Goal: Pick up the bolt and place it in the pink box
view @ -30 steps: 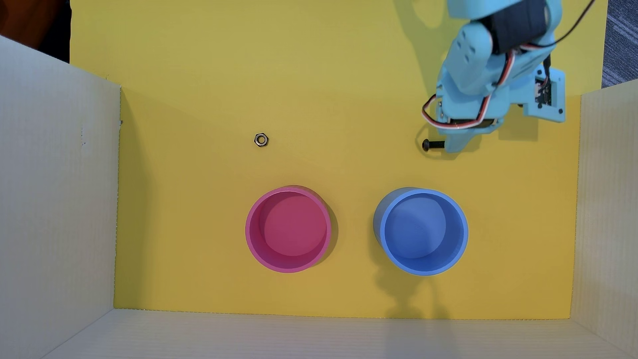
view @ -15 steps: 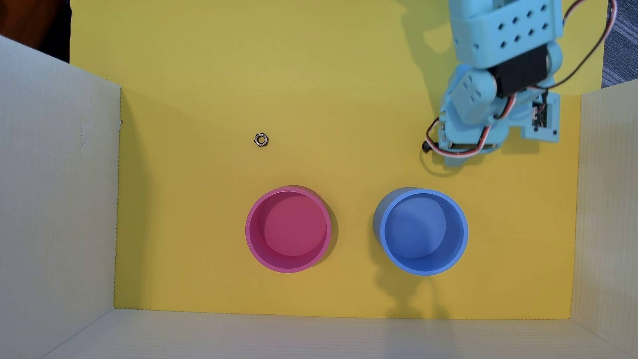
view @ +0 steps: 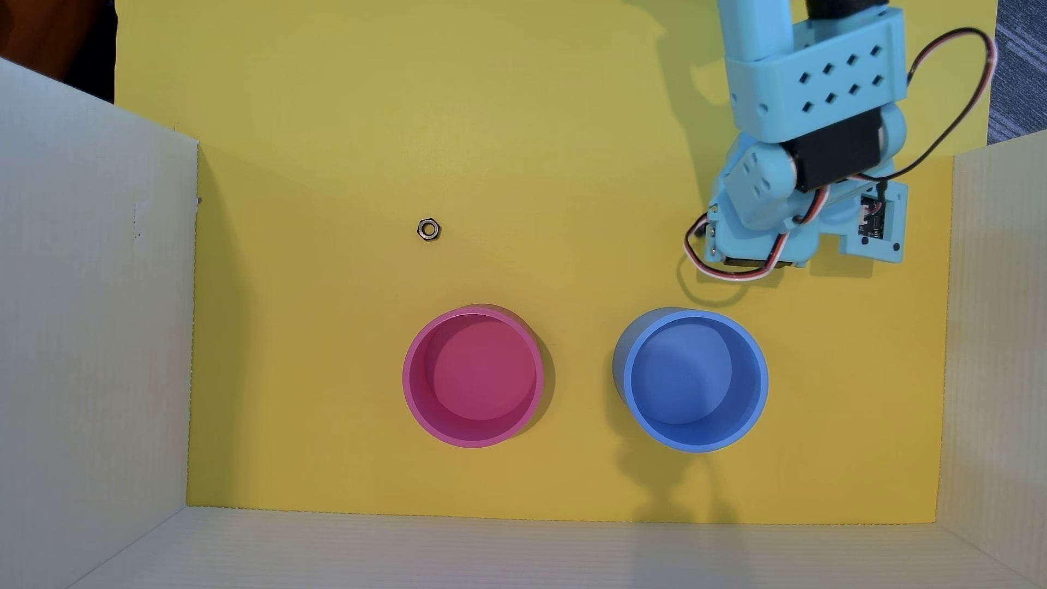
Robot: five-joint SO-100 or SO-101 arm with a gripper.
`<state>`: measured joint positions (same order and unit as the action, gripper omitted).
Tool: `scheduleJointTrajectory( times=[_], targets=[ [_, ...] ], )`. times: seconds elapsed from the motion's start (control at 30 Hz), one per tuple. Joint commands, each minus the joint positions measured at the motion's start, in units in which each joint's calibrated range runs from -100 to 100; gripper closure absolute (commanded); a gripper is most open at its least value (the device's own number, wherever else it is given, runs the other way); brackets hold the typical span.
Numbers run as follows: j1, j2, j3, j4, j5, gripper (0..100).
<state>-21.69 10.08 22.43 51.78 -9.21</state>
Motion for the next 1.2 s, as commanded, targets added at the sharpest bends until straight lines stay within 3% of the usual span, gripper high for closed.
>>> scheduleJointTrajectory(
  times=[0.0,0.33,0.53,0.8,1.0,1.17],
  targets=[
    [0.4,0.0,-0.9,1.2,0.3,99],
    [0.4,-1.8,-1.8,1.3,0.2,99],
    [2.2,-12.0,-1.7,4.5,-0.1,99],
    [14.6,-26.0,-1.8,6.4,0.3,99],
    [22.6,-27.0,-1.9,5.4,0.4,99],
    [24.5,-26.8,-1.8,-1.0,0.4,99]
  ],
)
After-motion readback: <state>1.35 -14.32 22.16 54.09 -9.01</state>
